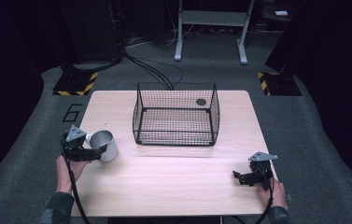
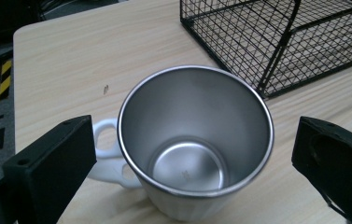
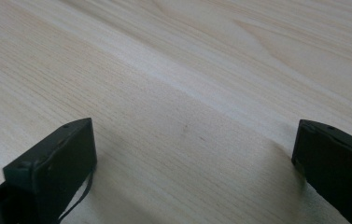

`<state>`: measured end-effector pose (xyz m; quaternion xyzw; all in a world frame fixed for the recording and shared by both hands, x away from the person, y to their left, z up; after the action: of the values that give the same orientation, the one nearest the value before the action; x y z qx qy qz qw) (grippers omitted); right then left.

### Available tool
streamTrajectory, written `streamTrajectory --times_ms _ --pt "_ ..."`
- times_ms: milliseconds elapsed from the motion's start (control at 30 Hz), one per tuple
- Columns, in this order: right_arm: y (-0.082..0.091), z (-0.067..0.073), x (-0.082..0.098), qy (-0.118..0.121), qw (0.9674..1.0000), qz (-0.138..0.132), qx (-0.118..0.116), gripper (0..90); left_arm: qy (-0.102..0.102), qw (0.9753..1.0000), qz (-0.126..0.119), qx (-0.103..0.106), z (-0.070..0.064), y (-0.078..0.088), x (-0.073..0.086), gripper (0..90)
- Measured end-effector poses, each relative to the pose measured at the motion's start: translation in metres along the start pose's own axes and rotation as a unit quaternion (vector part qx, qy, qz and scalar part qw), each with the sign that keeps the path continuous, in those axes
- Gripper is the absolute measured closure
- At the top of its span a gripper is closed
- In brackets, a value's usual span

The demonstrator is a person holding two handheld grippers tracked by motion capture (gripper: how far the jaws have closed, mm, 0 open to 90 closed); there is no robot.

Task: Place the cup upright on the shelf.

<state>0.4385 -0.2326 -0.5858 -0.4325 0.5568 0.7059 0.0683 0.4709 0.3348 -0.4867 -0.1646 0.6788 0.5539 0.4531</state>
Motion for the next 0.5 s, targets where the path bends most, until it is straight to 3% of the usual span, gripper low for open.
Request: streamTrajectory --times_ms 233,467,500 --pt "0.000 0.000 0.000 0.001 1.0000 0.000 0.000 0.0 -0.006 0.9999 0.010 0.002 0.001 -0.016 -0.004 0.0" --pt "0.000 0.000 0.000 0.000 1.0000 0.000 0.000 0.0 -0.001 0.9998 0.012 0.015 0.000 -0.021 -0.003 2.9" --pt "0.000 0.000 0.000 0.000 1.0000 0.000 0.000 0.0 -0.008 0.9997 0.015 0.016 -0.001 -0.022 -0.003 4.7"
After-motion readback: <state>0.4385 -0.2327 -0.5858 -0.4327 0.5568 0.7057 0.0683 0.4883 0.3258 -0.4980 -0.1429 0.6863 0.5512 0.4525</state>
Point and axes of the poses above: each handheld gripper's, and its own axes: y roughly backward along the jaws, x roughly out of its underside, z roughly to its left, the point moved 8 cm from there along -y, roughly forward along the jaws, and after that the axes turned 2 degrees about z, right-handed, at the moved point
